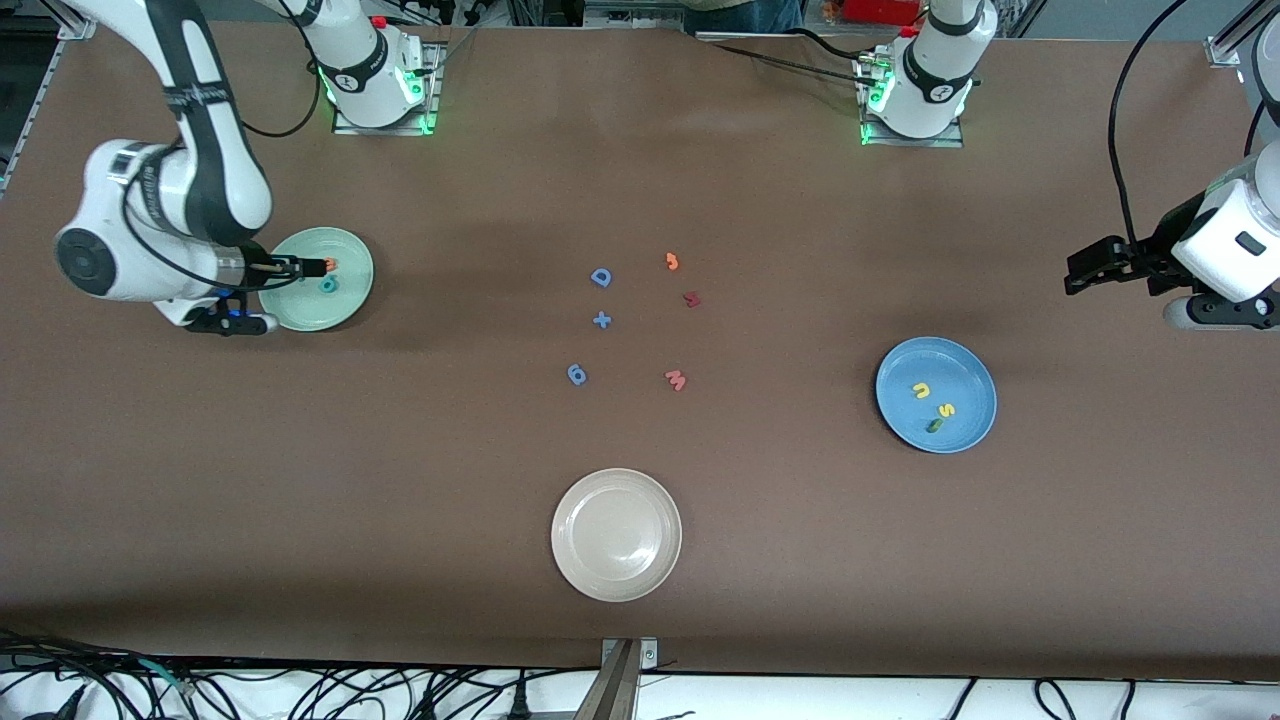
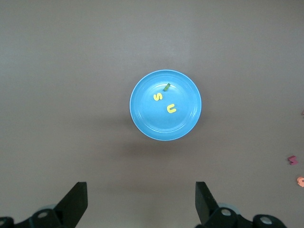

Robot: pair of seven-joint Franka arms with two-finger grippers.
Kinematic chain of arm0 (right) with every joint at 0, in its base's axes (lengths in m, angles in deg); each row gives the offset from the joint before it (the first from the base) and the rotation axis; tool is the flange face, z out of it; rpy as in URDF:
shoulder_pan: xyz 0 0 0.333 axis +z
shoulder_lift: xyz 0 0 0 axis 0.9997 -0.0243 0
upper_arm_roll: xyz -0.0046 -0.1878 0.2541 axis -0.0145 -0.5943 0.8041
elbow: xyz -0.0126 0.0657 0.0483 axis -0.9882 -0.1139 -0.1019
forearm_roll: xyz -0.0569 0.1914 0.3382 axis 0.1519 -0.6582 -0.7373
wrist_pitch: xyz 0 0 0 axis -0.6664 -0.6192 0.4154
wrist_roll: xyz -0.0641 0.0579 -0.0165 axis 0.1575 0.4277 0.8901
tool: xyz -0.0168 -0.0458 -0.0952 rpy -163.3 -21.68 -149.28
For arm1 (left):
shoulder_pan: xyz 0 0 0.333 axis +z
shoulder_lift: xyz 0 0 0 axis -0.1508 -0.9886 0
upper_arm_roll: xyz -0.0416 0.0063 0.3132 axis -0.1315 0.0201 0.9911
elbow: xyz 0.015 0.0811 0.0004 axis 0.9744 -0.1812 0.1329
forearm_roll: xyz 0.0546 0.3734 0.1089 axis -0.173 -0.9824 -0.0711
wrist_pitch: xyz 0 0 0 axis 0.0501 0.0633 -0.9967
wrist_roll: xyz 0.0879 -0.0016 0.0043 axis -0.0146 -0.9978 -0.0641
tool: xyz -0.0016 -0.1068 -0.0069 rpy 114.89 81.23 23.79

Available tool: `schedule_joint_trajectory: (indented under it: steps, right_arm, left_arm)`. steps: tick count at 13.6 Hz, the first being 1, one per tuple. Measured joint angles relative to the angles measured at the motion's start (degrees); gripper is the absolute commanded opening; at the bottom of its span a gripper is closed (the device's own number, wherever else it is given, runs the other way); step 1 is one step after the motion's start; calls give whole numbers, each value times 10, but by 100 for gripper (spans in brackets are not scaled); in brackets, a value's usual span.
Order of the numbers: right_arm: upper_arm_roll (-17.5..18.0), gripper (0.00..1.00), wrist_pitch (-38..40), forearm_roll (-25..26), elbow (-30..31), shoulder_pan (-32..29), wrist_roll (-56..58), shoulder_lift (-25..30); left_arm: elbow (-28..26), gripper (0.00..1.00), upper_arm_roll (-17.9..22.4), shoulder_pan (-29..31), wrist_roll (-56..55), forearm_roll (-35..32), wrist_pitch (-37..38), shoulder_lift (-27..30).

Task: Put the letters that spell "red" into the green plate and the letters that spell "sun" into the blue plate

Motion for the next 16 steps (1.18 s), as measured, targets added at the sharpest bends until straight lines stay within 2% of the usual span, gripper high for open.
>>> schedule_joint_trajectory:
  steps: [6,11,13,15,16]
  right_arm:
    - [-5,98,129,0,-168,0,0,5]
    - [-7,98,185,0,-292,0,1,8]
    - [-6,98,200,0,-323,0,1,10]
    - [15,98,201,0,-330,-17,1,10]
    - [48,98,200,4,-332,-45,1,10]
  left_arm:
    - [0,100,0,0,0,0,0,0]
    - [0,100,0,-1,0,0,0,0]
    - [0,100,-1,-1,0,0,0,0]
    - [0,100,-1,-1,0,0,0,0]
    - [0,100,-1,-1,0,0,0,0]
